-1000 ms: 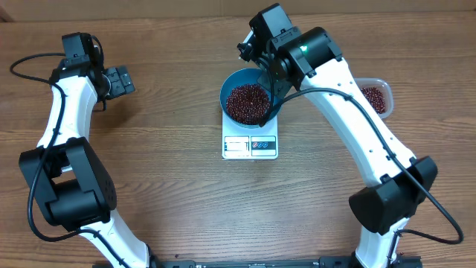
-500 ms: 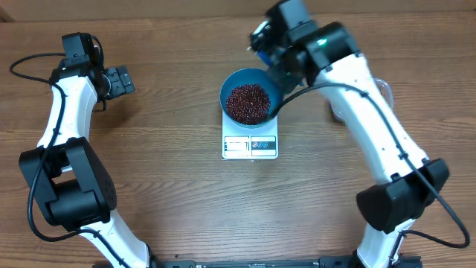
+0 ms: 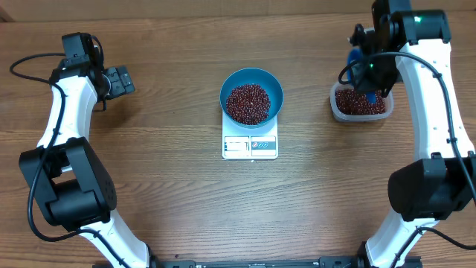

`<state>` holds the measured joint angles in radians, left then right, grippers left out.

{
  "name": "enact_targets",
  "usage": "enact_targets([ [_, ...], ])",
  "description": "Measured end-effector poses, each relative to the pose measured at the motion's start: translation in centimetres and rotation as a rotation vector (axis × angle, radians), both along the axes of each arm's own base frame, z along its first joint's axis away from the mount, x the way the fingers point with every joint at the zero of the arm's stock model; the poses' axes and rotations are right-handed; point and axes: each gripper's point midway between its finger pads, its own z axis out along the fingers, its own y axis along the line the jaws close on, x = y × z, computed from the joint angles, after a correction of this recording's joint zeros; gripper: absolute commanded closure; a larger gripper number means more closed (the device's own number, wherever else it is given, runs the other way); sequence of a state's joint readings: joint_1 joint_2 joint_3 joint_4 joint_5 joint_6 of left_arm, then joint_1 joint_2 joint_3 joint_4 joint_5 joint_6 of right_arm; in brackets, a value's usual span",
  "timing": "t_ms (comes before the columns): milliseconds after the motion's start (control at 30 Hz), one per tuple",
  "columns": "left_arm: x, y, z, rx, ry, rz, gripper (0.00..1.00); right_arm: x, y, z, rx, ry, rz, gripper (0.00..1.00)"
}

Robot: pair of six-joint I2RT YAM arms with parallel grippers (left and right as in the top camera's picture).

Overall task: Scoop item into bowl and weigh 150g on scale
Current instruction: 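Move the empty scoop back to the bean tub with the right gripper, then dip the scoop into the red beans with the right gripper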

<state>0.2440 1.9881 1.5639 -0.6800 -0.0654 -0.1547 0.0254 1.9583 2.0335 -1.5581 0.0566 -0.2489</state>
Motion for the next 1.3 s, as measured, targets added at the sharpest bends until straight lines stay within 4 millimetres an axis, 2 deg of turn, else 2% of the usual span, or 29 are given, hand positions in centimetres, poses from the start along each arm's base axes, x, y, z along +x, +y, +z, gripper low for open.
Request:
enact_targets([
  [100, 0.0, 0.0, 0.0, 0.0, 0.0, 0.0, 0.0, -1.0, -2.9, -2.7, -0.16, 0.064, -0.028, 0.96],
  [267, 0.0, 0.0, 0.0, 0.0, 0.0, 0.0, 0.0, -1.4, -5.5, -6.1, -0.321, 0.098, -0.02, 0.96],
  [467, 0.0, 0.0, 0.0, 0.0, -0.001, 0.0, 0.01, -2.3, -6.8, -8.5, -0.403, 0.141, 0.017, 0.96],
  [700, 0.0, 0.0, 0.0, 0.0, 0.0, 0.0, 0.0, -2.8, -7.1, -11.2, -0.425, 0.157, 0.058, 0.96],
  [833, 0.0, 0.0, 0.0, 0.0, 0.0, 0.0, 0.0, -3.0, -6.4, -12.0, -0.384, 0.163, 0.077, 0.96],
  [1300, 0.0, 0.0, 0.0, 0.0, 0.0, 0.0, 0.01, -2.8, -0.4, -13.3, -0.052, 0.139, 0.09, 0.96],
])
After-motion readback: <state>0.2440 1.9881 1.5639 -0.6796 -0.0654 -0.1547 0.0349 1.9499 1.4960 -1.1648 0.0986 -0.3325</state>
